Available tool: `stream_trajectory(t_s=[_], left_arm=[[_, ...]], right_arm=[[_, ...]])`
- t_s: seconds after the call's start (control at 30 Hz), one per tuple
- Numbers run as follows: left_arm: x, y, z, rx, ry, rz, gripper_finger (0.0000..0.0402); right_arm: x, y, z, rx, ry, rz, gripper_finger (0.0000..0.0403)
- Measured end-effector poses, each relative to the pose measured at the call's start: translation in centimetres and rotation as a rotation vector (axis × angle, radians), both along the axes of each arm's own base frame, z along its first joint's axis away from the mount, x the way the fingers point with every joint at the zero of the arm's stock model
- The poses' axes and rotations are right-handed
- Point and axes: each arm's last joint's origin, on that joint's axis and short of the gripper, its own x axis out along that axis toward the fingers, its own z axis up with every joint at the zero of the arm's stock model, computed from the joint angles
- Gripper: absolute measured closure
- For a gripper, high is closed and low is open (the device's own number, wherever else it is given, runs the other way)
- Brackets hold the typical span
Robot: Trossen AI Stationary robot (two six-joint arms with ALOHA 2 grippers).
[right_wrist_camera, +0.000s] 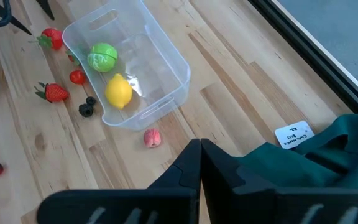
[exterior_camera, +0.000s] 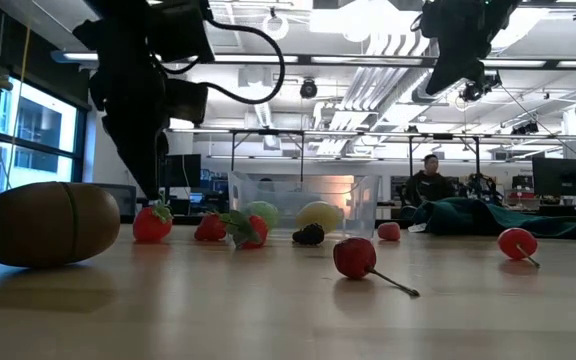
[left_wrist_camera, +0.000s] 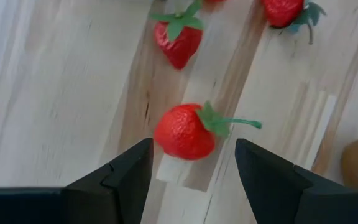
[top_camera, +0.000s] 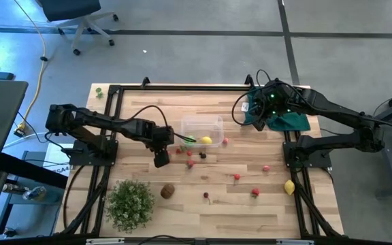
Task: Pick and placing Produce into tupperware
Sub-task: Put the red strawberry into the transparent bin
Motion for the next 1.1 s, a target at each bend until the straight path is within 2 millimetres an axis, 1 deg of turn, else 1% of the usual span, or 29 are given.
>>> stream_trajectory(t_s=[0.4, 0.5, 0.67, 0.77, 0.97, 1.1], left_arm=[[0.3, 0.2, 0.1, 0.034, -0.033, 0.034, 0.0180], [0.3, 0.2, 0.1, 0.035, -0.035, 0.033, 0.0161], [0.2, 0.1, 0.0, 0.042, -0.015, 0.023, 0.0116], [0.1, 0.2, 0.0, 0.055, -0.010, 0.012, 0.0102], [0.2, 0.2, 0.0, 0.056, -0.013, 0.010, 0.0104], [0.5, 0.2, -1.1, 0.032, 0.031, 0.005, 0.0107]], right_arm=[[0.0, 0.0, 0.0, 0.000, 0.000, 0.000, 0.0402], [0.0, 0.0, 0.0, 0.000, 0.000, 0.000, 0.0402], [0.0, 0.0, 0.0, 0.000, 0.000, 0.000, 0.0402], [0.0, 0.0, 0.0, 0.000, 0.000, 0.000, 0.0402], [0.0, 0.0, 0.0, 0.000, 0.000, 0.000, 0.0402], [0.0, 0.0, 0.0, 0.000, 0.000, 0.001, 0.0402]])
